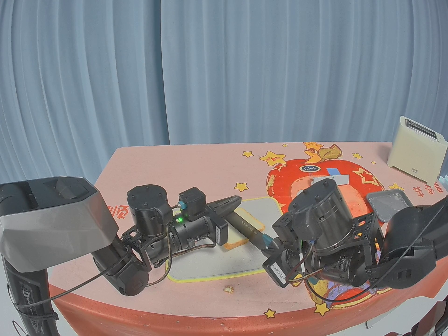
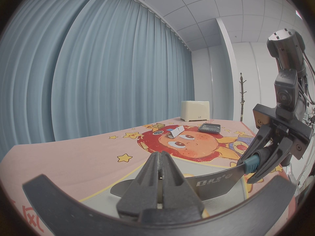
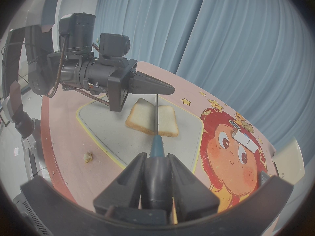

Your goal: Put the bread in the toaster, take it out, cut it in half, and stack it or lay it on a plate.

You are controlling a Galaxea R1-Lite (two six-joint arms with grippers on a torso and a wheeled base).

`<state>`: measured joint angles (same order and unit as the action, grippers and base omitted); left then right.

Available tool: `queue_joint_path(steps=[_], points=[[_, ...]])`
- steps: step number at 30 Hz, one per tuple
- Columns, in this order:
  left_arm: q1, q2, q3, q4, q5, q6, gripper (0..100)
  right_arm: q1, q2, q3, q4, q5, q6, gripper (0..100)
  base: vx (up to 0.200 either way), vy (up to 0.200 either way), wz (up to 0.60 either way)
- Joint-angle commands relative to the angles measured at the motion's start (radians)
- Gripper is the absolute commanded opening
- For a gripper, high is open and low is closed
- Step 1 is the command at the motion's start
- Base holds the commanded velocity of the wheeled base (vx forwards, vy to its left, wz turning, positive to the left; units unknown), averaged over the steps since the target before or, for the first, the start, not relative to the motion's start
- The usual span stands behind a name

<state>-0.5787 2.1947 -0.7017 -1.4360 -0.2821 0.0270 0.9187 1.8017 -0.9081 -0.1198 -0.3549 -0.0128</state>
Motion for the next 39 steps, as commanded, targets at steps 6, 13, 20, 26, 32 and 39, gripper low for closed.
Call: queue_joint_path(steps=[6,13,20,26,32,39], points=[[-0.015,0.007,0.001,-0.003,0.0,0.001,0,-0.001,0.002,0.04,-0.011,0.001,0.0,0,0.0,0.0,0.0],[-0.012,0.017,0.001,0.003,0.001,0.001,0,-0.001,-0.001,-0.022,-0.012,-0.001,-0.001,0,0.0,0.0,0.0],[-0.013,0.007,0.001,0.0,0.0,-0.001,0,-0.003,0.005,0.029,-0.012,0.001,-0.001,0,0.0,0.0,0.0],[-0.009,-0.016,0.001,0.005,0.0,-0.002,0,-0.003,0.002,0.029,-0.012,-0.001,0.0,0,0.0,0.0,0.0],[-0.012,0.016,0.001,0.003,0.0,-0.001,0,-0.003,-0.004,-0.017,-0.011,-0.001,-0.001,0,0.0,0.0,0.0],[-0.012,0.02,-0.01,-0.003,0.0,-0.002,0,-0.011,0.004,0.043,-0.012,0.001,0.0,0,0.0,0.0,0.0]])
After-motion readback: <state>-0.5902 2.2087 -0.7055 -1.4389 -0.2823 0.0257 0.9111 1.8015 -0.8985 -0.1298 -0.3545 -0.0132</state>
